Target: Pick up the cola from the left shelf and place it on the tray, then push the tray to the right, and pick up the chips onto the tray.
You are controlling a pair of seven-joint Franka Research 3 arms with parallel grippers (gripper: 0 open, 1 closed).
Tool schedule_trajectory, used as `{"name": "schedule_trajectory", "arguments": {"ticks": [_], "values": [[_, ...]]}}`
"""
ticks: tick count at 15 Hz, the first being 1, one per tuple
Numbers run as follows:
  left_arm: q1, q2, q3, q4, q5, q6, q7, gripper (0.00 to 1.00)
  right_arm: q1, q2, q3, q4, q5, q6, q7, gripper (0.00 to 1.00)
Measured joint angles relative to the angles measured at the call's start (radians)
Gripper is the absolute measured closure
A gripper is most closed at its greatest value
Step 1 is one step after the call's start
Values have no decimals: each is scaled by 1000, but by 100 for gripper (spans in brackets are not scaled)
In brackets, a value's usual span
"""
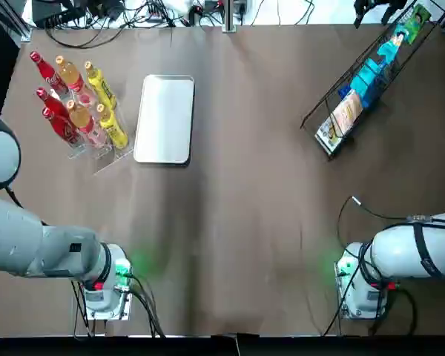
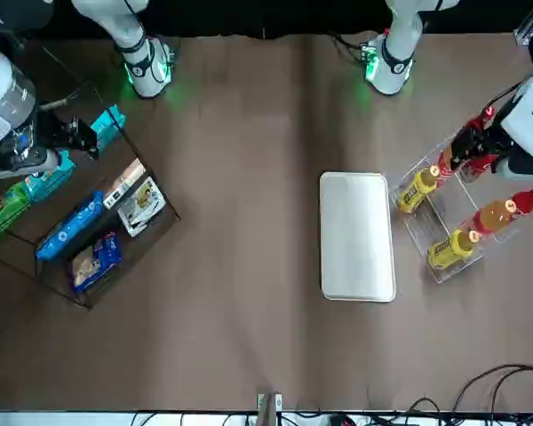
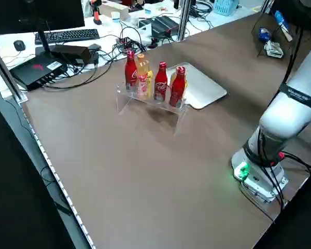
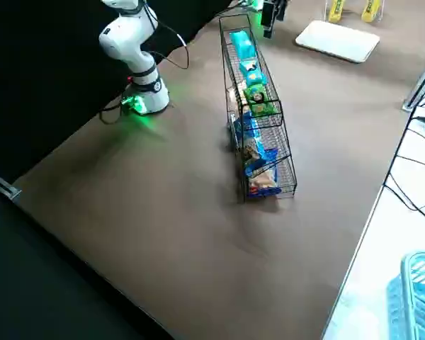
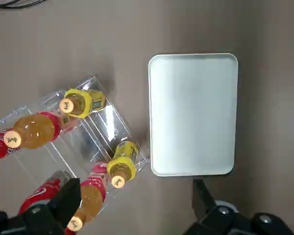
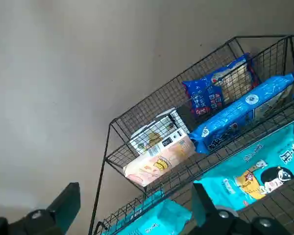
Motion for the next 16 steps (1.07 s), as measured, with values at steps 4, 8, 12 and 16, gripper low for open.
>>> {"name": "schedule_trajectory", "arguments": {"ticks": [4,8,12,16], "values": [[2,0,4,-2,0,-6,-1,0,-3,0,-3,0,0,1,0,0],[16,5,31,-19,1,-60,-6,0,-44,-4,-6,7,-2,1,-61,0],[77,13,90,-123,1,-34,81,0,-115,-10,-10,6,-2,0,-185,0],[220,-52,111,-269,3,60,308,0,-170,-10,-12,-9,-3,-7,-210,0]]}}
